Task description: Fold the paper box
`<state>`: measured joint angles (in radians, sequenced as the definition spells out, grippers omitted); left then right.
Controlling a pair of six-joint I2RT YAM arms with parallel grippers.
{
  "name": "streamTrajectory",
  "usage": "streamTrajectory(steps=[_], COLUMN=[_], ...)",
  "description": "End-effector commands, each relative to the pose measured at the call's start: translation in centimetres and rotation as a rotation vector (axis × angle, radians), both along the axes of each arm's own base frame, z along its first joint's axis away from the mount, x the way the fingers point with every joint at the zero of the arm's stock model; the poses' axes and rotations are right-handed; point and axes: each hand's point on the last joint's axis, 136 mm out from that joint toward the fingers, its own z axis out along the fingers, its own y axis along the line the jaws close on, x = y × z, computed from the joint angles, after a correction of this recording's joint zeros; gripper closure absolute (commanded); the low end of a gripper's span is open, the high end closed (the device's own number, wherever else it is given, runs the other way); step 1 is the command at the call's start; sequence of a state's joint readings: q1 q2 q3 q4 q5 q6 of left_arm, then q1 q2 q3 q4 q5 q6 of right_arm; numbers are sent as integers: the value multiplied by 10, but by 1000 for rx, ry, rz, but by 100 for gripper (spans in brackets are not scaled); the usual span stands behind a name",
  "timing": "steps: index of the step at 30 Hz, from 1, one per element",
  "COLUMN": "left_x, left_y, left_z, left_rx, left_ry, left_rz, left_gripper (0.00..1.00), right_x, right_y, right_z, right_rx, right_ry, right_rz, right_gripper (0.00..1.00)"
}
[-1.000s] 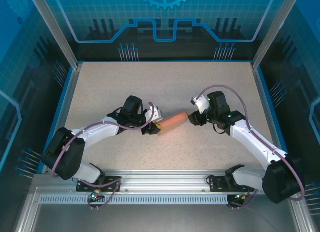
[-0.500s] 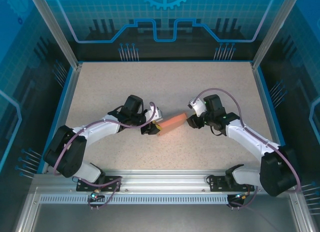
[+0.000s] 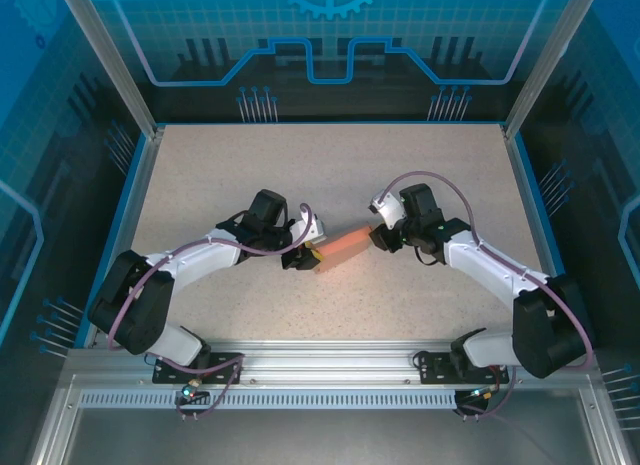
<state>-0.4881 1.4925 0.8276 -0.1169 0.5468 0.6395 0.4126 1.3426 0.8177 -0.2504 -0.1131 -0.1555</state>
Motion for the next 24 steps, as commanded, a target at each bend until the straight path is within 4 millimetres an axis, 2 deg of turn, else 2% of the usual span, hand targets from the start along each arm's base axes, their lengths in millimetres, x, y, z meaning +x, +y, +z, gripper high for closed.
streamTrajectory(steps=[1,4,5,6,16,24], left_x=[4,5,5,6,10,14], left_y=[0,1,2,3,8,9], left_z=[4,1,0,-1,-7,-9], left_rx=[6,21,29,34,77,92], left_ry=[-16,-13,-8,-9,11,36], left_rz=[-20,-10,-6,-3,32,62], left_gripper=[54,53,52,52,47,49], right_x=[6,2,7,7,3,-1], right_y=[12,11,13,13,19,24], right_z=[11,3,13,13,14,11], right_rx=[26,16,24,20,23,12], right_ry=[-7,37,25,35,67,89], right_rz=[20,14,12,8,15,27], right_gripper=[73,80,82,82,85,86])
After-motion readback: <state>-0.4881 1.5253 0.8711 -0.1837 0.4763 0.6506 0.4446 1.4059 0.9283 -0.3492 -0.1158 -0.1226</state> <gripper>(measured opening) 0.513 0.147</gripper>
